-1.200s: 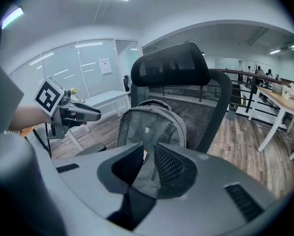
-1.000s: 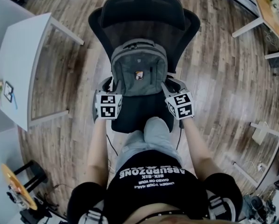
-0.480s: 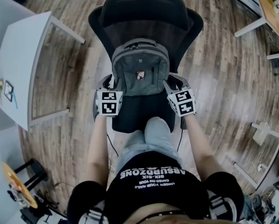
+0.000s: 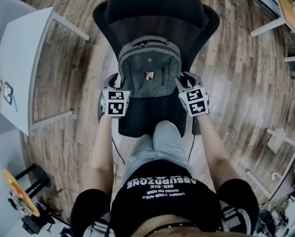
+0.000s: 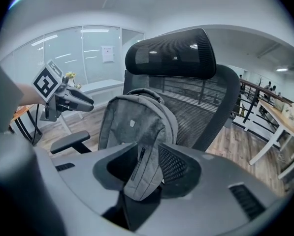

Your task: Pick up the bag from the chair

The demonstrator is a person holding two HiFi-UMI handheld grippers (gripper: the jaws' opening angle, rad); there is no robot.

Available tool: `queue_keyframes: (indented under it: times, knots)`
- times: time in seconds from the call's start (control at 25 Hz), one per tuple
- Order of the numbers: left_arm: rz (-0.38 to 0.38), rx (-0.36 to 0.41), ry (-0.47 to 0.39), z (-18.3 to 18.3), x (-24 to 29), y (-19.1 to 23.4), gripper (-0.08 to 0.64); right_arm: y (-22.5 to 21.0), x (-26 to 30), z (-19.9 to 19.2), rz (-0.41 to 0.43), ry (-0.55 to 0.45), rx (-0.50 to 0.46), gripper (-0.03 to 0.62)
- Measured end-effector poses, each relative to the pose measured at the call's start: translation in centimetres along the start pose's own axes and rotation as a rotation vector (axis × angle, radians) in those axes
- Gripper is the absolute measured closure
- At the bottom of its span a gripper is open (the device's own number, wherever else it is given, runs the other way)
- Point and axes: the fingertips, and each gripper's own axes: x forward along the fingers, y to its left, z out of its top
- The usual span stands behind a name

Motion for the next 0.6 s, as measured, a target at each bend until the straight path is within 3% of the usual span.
queue_keyframes:
  times: [0.6]
  knots:
    - [0.045, 0.108, 0.030, 0.7, 3.4, 1.5, 0.425, -1.4, 2.5, -0.6, 0.012, 0.038, -0.054, 0.451]
